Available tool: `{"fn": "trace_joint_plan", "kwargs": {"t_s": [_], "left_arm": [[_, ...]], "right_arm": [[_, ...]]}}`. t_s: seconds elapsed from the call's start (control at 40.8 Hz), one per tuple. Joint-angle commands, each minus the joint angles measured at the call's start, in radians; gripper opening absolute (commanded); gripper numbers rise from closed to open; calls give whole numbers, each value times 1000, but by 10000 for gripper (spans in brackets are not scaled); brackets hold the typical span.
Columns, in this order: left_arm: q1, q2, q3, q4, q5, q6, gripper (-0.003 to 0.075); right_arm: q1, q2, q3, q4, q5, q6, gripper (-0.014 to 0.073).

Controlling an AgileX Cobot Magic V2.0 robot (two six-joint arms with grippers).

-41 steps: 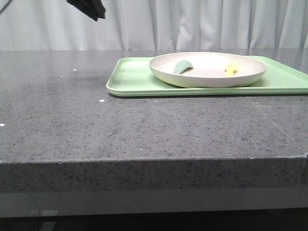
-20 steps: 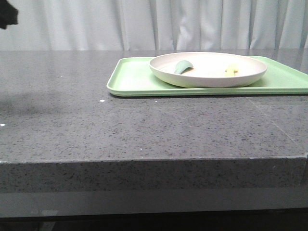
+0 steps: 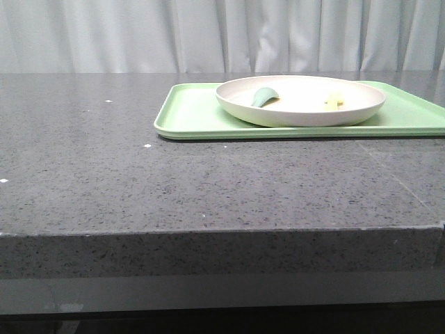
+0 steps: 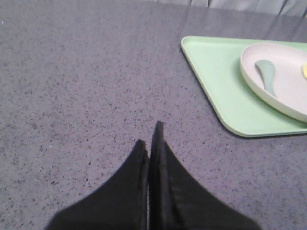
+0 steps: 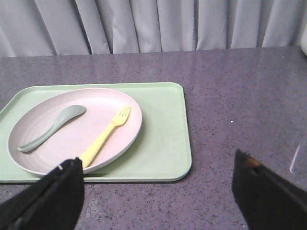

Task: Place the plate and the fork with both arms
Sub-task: 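Release the plate on the tray and withdraw the left gripper, then lower the right gripper onto the yellow fork and grasp it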

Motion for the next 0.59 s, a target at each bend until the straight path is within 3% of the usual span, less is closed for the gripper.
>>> {"fn": "trace_joint_plan", "kwargs": {"t_s": [0.0, 0.196, 0.564], "left_arm": [[2, -97, -5, -11, -97, 3, -18], [2, -205, 36, 56, -104, 10, -18], [2, -203, 47, 66, -104, 10, -18]], "right_arm": [[0, 32, -37, -6, -91, -6, 645], [6, 198, -119, 53, -76, -6, 645], [140, 724, -586, 80, 222, -5, 645]]}}
